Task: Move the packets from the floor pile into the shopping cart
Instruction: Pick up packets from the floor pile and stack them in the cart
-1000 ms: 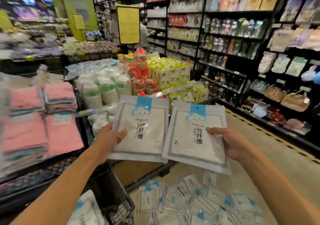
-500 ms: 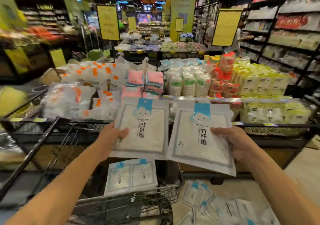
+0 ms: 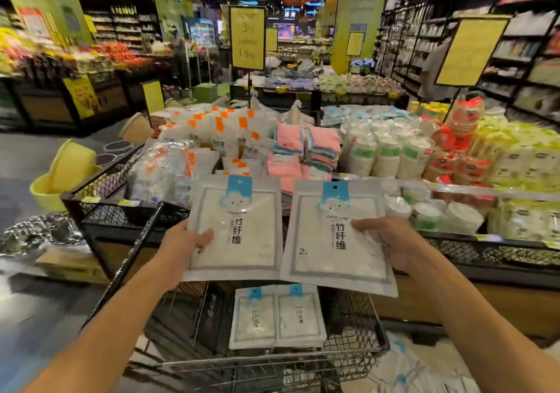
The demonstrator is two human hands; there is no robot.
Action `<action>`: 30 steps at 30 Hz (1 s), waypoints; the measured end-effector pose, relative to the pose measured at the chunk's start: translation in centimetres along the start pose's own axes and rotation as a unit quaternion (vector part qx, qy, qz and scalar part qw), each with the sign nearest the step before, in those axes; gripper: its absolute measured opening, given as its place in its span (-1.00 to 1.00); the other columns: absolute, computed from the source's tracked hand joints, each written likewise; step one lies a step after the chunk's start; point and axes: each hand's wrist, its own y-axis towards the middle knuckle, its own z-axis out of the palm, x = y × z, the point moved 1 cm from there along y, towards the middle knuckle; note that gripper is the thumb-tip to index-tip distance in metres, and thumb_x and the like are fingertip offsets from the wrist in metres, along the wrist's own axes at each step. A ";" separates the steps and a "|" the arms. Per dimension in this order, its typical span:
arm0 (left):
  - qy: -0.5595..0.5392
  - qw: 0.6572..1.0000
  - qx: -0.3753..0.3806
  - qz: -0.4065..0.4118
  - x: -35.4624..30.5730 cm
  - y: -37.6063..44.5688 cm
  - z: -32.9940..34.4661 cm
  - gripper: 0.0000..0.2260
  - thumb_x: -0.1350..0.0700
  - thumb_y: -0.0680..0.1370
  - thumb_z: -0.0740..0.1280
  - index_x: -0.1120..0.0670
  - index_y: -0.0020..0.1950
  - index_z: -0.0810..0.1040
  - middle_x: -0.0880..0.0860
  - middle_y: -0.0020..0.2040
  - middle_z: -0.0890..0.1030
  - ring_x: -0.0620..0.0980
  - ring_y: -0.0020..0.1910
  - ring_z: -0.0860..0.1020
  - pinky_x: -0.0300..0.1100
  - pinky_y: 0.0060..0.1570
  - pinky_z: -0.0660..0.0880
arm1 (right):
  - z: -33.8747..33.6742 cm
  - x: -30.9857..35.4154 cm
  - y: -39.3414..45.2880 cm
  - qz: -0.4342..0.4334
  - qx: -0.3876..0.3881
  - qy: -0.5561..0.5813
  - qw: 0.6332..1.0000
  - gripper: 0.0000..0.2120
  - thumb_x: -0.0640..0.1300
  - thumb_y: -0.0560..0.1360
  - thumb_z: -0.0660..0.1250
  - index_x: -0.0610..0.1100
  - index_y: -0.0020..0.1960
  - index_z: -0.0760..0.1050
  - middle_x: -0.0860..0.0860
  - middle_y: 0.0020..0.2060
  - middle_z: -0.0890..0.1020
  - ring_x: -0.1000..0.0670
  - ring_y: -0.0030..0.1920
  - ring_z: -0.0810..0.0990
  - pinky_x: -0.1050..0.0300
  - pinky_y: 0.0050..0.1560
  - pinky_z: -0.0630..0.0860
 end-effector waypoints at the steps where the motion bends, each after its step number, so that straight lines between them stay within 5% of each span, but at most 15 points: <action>1: 0.002 1.000 0.000 -0.002 0.0 0.7 -0.8 -0.75 0.30 0.56 0.41 0.08 0.20 0.60 0.14 0.08 0.71 0.22 0.07 0.66 0.18 0.08 0.60 | 1.1 -0.1 0.6 0.002 0.002 0.001 1.000 -0.77 -0.36 0.47 0.48 -0.35 0.12 0.61 -0.24 -0.06 0.75 -0.15 -0.26 0.76 0.02 -0.36 0.69; 10: 0.005 0.999 0.000 -0.036 2.2 5.8 -4.0 -0.78 0.29 0.58 0.38 0.03 0.17 0.63 0.11 0.08 0.72 0.21 0.10 0.66 0.23 0.14 0.58 | 6.4 -1.3 5.8 0.009 0.027 -0.001 1.000 -0.82 -0.42 0.49 0.42 -0.31 0.09 0.60 -0.22 -0.09 0.76 -0.19 -0.21 0.77 -0.06 -0.33 0.70; 20: -0.006 0.994 -0.012 -0.106 6.3 10.9 -1.5 -0.72 0.32 0.56 0.39 0.07 0.22 0.60 0.14 0.07 0.73 0.23 0.07 0.69 0.27 0.13 0.59 | 5.2 -5.1 15.8 0.074 0.040 -0.008 0.996 -0.60 -0.37 0.40 0.46 -0.33 0.24 0.59 -0.28 0.09 0.71 -0.33 0.13 0.69 -0.33 0.27 0.56; 24: 0.000 0.991 -0.024 -0.131 9.1 13.4 0.4 -0.73 0.32 0.56 0.39 0.06 0.21 0.60 0.13 0.06 0.73 0.21 0.05 0.69 0.26 0.10 0.61 | 3.5 -7.7 20.3 0.095 0.043 -0.017 0.994 -0.46 -0.33 0.30 0.51 -0.31 0.28 0.57 -0.27 0.10 0.71 -0.34 0.12 0.70 -0.37 0.27 0.55; 30: 0.013 0.980 -0.042 -0.196 16.7 16.7 3.0 -0.75 0.33 0.57 0.39 0.05 0.17 0.60 0.12 0.05 0.72 0.20 0.03 0.68 0.13 0.01 0.63 | 0.9 -14.1 25.7 0.155 0.020 -0.045 0.987 -0.58 -0.38 0.45 0.47 -0.27 0.30 0.56 -0.24 0.08 0.73 -0.30 0.08 0.72 -0.34 0.21 0.59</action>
